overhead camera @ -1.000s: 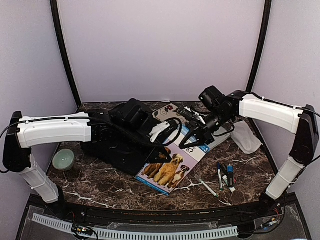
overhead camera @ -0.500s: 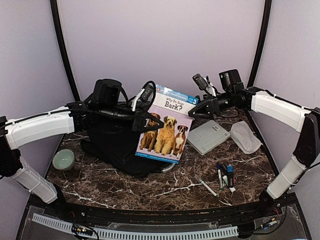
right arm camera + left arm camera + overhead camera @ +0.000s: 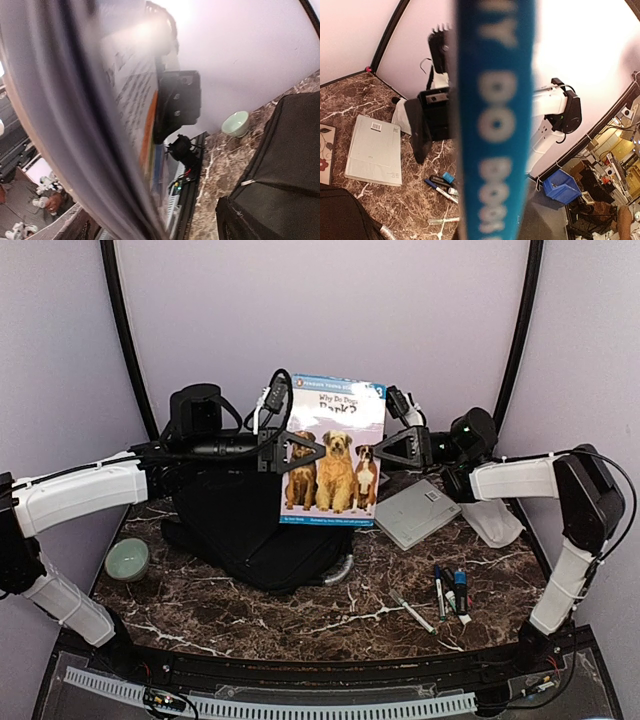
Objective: Pack the student bag
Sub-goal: Pass from the left arm to the right
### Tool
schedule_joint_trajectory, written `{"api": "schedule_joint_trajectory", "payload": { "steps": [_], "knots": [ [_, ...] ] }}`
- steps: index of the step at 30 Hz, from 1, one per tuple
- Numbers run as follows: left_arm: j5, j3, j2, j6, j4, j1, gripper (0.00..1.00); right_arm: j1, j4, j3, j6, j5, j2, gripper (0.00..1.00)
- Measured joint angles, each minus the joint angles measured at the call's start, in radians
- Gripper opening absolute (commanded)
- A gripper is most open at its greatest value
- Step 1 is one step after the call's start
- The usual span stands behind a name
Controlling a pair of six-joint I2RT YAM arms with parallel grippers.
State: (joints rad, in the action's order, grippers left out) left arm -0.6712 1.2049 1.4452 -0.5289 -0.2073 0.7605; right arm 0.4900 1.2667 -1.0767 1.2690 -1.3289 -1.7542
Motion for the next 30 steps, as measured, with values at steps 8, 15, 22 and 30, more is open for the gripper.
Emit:
{"api": "schedule_joint_trajectory", "payload": {
  "steps": [8, 15, 22, 30],
  "knots": [
    [0.047, -0.04, 0.0, -0.032, -0.069, -0.039, 0.0, 0.086, 0.025, 0.045, 0.033, -0.012, 0.062, 0.62],
    [0.069, -0.071, -0.012, -0.037, -0.076, -0.047, 0.0, 0.089, -0.121, 0.072, -0.047, -0.003, 0.101, 0.49],
    [0.105, -0.092, -0.019, -0.068, -0.076, -0.06, 0.0, 0.092, -0.459, 0.07, -0.292, 0.045, 0.122, 0.37],
    [0.178, -0.114, -0.019, -0.086, -0.074, -0.065, 0.0, 0.117, -0.753, 0.045, -0.512, 0.085, 0.122, 0.21]
  ]
}}
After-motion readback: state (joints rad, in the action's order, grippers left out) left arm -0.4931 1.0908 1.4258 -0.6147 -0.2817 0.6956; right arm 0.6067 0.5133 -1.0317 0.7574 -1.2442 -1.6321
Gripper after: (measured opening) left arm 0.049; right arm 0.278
